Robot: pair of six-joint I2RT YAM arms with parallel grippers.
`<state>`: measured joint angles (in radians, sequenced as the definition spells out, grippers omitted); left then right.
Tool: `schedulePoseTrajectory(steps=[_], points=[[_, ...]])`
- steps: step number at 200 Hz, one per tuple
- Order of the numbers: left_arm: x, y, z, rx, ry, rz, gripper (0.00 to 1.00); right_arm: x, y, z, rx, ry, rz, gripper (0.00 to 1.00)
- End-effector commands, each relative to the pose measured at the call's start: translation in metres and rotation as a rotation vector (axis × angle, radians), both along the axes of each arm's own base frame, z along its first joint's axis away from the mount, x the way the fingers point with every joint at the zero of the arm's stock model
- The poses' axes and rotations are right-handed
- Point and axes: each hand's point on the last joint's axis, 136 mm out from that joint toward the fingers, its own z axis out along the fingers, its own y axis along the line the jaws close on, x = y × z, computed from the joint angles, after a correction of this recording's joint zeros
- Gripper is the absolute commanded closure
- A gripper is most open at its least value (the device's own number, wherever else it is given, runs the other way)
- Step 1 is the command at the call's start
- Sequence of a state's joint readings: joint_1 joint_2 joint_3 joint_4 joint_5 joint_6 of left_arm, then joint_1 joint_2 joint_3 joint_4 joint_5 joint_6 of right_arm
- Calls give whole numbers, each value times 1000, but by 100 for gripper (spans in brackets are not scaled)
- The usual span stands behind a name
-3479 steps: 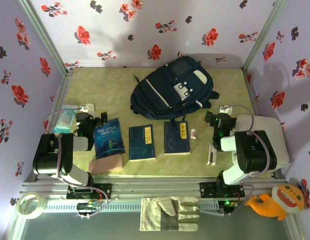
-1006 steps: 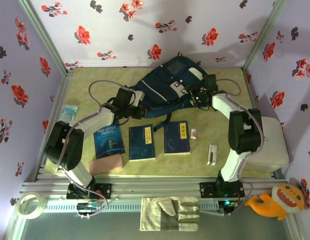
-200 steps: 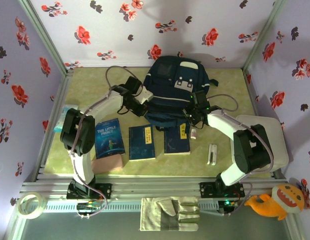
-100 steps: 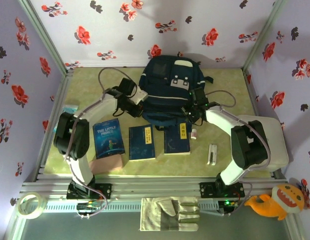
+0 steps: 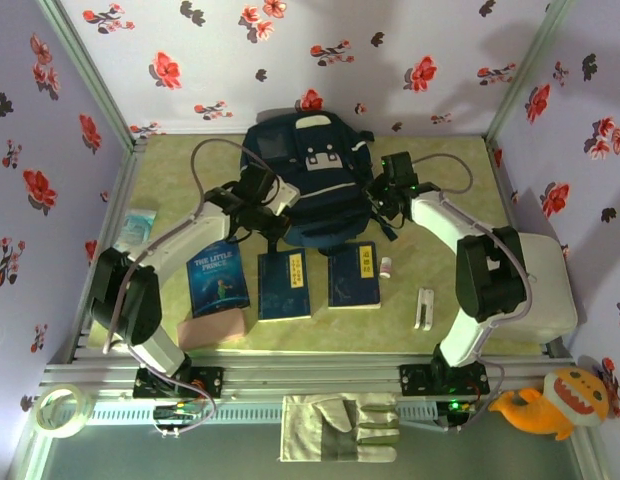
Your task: Pack books, pencil case, and school supplies into a backpack
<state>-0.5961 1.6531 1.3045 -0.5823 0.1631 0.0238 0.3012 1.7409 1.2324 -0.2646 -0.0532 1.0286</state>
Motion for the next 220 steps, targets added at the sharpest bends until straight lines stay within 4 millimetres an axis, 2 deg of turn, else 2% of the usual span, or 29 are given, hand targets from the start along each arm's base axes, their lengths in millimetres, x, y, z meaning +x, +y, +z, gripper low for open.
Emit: schedulePoseTrajectory(steps=[1, 12, 36, 65, 89, 131, 176, 199, 220], points=[[16, -26, 15, -54, -54, 13, 100, -10, -29, 24, -70, -30, -88, 50], [14, -38, 17, -63, -55, -17, 100, -21, -35, 27, -67, -22, -111, 41], [10, -55, 15, -76, -41, -60, 100, -42, -29, 30, 17, -11, -108, 36], [12, -66, 12, -85, -29, -67, 100, -70, 4, 14, 156, 78, -77, 34], [10, -77, 6, -91, -19, -91, 100, -86, 27, -3, 213, 142, -69, 32], [8, -84, 0, -96, -2, -107, 100, -89, 50, -20, 240, 182, -63, 21], [5, -82, -7, -84, 17, -108, 100, -81, 58, -36, 239, 224, -61, 21], [2, -80, -8, -75, 21, -116, 100, -80, 58, -44, 231, 243, -72, 26], [-1, -73, -12, -36, 23, -129, 100, -80, 53, -50, 210, 248, -92, 40]])
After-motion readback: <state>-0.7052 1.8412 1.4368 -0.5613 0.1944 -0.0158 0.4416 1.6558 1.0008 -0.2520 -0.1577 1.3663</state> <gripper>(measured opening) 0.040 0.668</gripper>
